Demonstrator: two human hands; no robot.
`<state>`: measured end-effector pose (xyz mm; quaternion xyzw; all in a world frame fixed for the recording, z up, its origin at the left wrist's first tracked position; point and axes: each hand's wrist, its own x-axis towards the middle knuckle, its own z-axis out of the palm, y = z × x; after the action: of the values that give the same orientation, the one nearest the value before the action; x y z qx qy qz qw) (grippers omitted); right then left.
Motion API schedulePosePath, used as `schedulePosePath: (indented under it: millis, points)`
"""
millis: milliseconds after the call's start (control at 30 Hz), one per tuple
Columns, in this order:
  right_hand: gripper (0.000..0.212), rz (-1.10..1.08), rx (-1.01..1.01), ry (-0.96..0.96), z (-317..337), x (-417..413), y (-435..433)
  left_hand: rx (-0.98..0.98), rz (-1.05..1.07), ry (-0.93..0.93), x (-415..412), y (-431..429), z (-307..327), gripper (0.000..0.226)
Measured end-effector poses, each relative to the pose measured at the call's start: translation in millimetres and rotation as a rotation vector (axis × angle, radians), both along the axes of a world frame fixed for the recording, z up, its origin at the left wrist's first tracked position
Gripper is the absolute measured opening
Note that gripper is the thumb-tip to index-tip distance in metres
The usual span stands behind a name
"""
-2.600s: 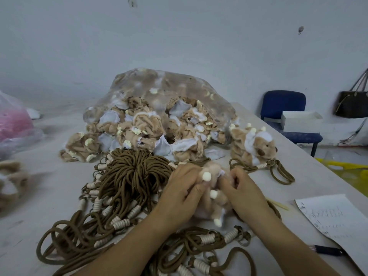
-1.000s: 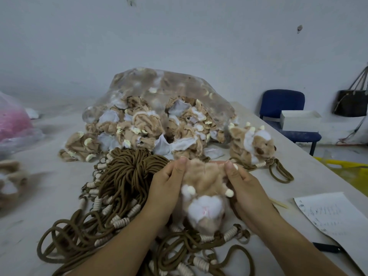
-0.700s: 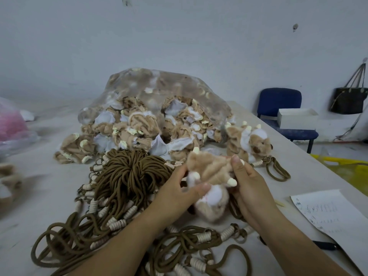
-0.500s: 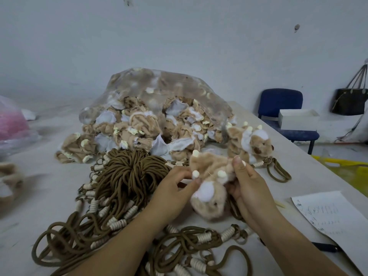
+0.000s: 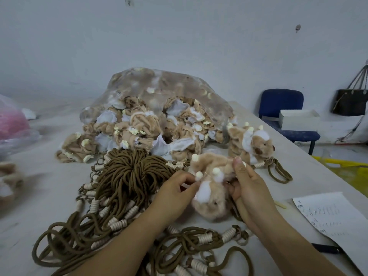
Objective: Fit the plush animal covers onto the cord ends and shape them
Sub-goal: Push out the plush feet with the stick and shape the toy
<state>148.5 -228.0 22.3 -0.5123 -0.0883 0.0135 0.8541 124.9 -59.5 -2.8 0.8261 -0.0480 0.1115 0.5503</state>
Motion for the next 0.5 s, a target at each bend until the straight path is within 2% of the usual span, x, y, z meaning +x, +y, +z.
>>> schedulePosePath:
  millis: [133, 267, 400, 433, 500]
  points:
    - [0.034, 0.032, 0.027, -0.032, 0.5, 0.4, 1.4, -0.200, -0.075, 0.061, -4.8, -1.3, 7.7, 0.029]
    - [0.036, 0.097, 0.036, -0.058, -2.8, -1.1, 2.6, -0.224, -0.034, 0.107, -3.7, -0.7, 5.4, 0.010]
    - [0.034, 0.097, -0.001, -0.108, 0.4, -4.3, 2.2, -0.242, 0.023, 0.035, -4.6, -1.6, 6.2, 0.011]
    - [0.032, 0.055, -0.060, -0.107, 1.4, -5.2, 1.3, -0.277, 0.040, 0.012, -5.1, -1.3, 8.1, 0.016]
    - [0.033, -0.074, -0.356, -0.094, 0.1, -5.5, -2.3, -0.353, 0.071, -0.015, -5.8, -0.3, 10.5, 0.030]
